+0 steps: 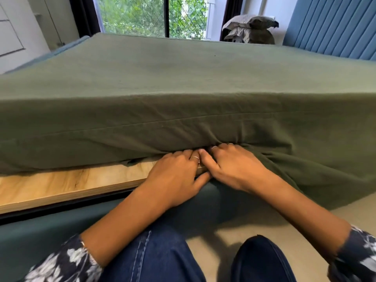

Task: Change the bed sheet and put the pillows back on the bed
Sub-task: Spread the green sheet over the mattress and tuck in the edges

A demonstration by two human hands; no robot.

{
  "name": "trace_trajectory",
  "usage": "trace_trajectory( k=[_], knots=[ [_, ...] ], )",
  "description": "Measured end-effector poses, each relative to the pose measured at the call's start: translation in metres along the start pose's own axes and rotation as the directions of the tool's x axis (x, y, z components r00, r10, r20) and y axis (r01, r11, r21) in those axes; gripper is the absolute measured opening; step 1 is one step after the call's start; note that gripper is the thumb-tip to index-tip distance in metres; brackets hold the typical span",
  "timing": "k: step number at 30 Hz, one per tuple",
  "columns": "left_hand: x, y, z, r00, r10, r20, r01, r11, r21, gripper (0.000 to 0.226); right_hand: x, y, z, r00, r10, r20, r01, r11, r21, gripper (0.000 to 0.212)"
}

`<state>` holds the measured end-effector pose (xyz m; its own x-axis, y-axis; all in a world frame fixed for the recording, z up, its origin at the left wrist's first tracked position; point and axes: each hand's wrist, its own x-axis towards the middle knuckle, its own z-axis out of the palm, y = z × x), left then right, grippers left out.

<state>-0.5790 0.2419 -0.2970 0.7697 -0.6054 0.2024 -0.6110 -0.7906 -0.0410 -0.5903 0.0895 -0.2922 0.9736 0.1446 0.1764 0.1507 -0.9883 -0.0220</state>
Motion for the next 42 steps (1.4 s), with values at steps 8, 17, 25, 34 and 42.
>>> trace_trajectory(
  k=[8,17,25,34,42],
  knots=[
    [-0.083,-0.040,-0.011,0.997,-0.018,-0.081,0.021,0.999,0.033,0.066,-0.040,0.023,0.006,0.933,-0.195,-0.303,0.270,0.935,0.229,0.045],
    [-0.069,-0.064,-0.022,0.968,-0.240,0.072,0.237,0.970,0.052,0.098,-0.045,-0.018,0.011,0.906,-0.059,-0.420,0.130,0.981,0.142,0.044],
    [-0.065,-0.020,-0.055,0.985,-0.105,0.136,0.080,0.981,0.175,0.066,-0.061,0.018,0.026,0.914,0.040,-0.403,-0.015,0.998,0.066,0.055],
    [0.014,0.021,-0.017,0.971,0.144,0.191,-0.136,0.989,-0.054,0.081,0.009,0.040,-0.006,0.967,0.210,0.146,-0.213,0.977,0.005,0.080],
    [0.045,0.047,-0.004,0.976,0.018,0.219,0.016,0.988,-0.153,0.079,-0.014,0.083,0.002,0.986,-0.115,-0.118,0.132,0.981,0.143,0.043]
  ],
)
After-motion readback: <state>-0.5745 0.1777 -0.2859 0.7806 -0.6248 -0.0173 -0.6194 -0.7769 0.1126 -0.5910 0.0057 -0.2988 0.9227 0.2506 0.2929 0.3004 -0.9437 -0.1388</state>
